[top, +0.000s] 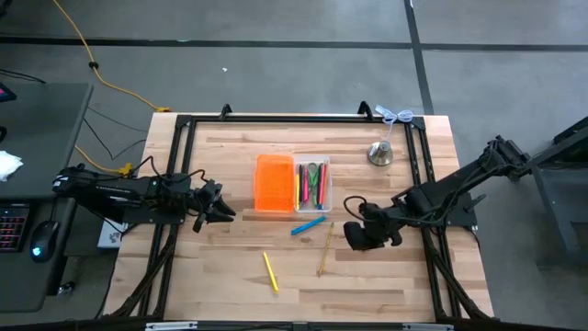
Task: Pick & place school supplies into a supply box
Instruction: Put the black pen into the supply box
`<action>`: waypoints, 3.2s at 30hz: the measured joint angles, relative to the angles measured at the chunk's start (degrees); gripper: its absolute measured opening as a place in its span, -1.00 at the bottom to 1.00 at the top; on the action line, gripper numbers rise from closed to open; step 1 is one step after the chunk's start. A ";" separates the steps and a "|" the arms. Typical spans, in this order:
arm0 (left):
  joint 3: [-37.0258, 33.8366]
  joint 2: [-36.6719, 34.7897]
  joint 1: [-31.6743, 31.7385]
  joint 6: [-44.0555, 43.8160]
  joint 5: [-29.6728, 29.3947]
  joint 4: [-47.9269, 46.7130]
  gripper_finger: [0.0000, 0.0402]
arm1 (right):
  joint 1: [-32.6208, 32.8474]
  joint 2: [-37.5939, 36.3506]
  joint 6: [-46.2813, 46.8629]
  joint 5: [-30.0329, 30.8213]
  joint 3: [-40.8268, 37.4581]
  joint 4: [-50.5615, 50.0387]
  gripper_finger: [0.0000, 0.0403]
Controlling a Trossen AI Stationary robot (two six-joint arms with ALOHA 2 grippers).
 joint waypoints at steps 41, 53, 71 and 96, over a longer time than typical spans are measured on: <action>0.00 0.00 -0.01 -0.04 0.19 0.00 -0.28 | -6.88 12.07 10.92 -6.38 0.00 -23.66 -0.59; 0.00 -0.02 0.01 0.07 0.30 0.00 -0.28 | -9.58 17.28 10.84 -1.67 0.00 -25.36 -0.59; 0.00 -0.02 0.00 0.04 2.08 0.20 -0.28 | -10.71 19.17 11.87 0.46 0.00 -31.24 -0.59; 0.00 0.00 -0.01 -1.06 3.18 0.26 -0.28 | -12.71 18.71 13.02 0.28 -12.93 -14.87 -0.59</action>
